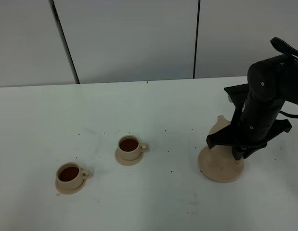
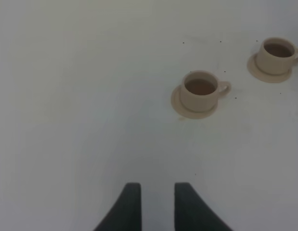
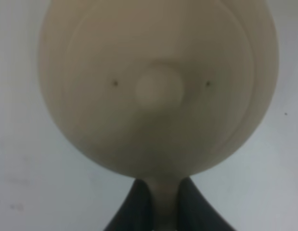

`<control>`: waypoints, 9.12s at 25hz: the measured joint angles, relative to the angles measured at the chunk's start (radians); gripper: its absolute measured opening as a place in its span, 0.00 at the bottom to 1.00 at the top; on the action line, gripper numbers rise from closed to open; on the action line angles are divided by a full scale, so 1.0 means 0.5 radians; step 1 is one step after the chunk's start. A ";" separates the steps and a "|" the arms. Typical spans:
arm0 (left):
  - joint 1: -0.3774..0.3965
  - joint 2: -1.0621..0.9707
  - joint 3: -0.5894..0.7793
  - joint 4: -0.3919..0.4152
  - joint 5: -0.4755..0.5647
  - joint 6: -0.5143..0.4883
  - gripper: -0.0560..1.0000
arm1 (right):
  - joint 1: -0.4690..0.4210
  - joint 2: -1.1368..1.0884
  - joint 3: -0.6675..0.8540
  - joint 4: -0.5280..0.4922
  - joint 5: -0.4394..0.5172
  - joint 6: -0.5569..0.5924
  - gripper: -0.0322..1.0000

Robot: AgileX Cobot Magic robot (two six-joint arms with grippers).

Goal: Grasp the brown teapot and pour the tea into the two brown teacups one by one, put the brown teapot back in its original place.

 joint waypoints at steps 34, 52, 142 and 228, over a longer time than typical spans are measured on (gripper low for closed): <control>0.000 0.000 0.000 0.000 0.000 0.000 0.28 | 0.127 0.160 0.000 0.041 -0.005 0.137 0.12; 0.000 0.000 0.000 0.000 0.000 -0.002 0.28 | 0.137 0.126 0.125 -0.039 -0.089 0.189 0.12; 0.000 0.000 0.000 0.000 0.000 0.000 0.28 | -0.493 -0.768 0.624 -0.154 0.168 0.126 0.59; 0.000 0.000 0.000 0.000 0.000 0.001 0.28 | -0.819 -3.835 1.814 0.234 0.204 -0.251 0.59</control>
